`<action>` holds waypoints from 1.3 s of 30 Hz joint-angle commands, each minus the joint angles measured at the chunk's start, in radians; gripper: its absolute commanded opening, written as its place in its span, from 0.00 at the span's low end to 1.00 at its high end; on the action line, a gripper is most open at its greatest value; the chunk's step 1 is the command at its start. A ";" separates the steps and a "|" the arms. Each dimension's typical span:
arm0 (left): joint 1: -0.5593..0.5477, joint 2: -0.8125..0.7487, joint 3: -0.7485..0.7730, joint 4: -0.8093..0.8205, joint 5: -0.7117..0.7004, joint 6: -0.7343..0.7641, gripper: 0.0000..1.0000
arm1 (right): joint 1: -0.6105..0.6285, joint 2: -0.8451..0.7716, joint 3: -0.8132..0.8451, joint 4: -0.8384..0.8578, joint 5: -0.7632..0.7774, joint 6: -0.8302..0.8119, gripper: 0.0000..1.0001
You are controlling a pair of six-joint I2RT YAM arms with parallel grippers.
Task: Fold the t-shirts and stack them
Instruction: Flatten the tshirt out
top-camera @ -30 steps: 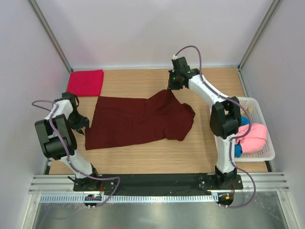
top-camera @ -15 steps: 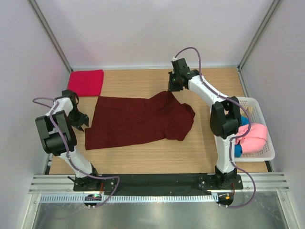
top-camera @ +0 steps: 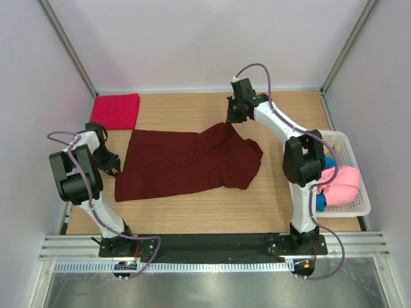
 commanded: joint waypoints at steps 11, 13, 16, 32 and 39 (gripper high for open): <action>0.002 -0.070 0.094 -0.053 0.022 -0.017 0.00 | -0.023 -0.077 0.115 -0.057 0.107 0.060 0.01; 0.003 -0.100 0.116 -0.062 0.033 -0.037 0.00 | -0.063 -0.088 0.139 -0.055 0.120 0.100 0.01; 0.002 -0.163 0.172 -0.079 0.065 -0.060 0.00 | -0.095 -0.113 0.185 -0.043 0.137 0.153 0.01; -0.127 -0.369 0.686 -0.215 0.054 -0.134 0.00 | -0.156 -0.516 0.297 0.083 0.298 0.018 0.01; -0.212 -0.440 0.928 -0.249 -0.011 -0.101 0.00 | -0.156 -0.721 0.327 0.132 0.278 -0.042 0.01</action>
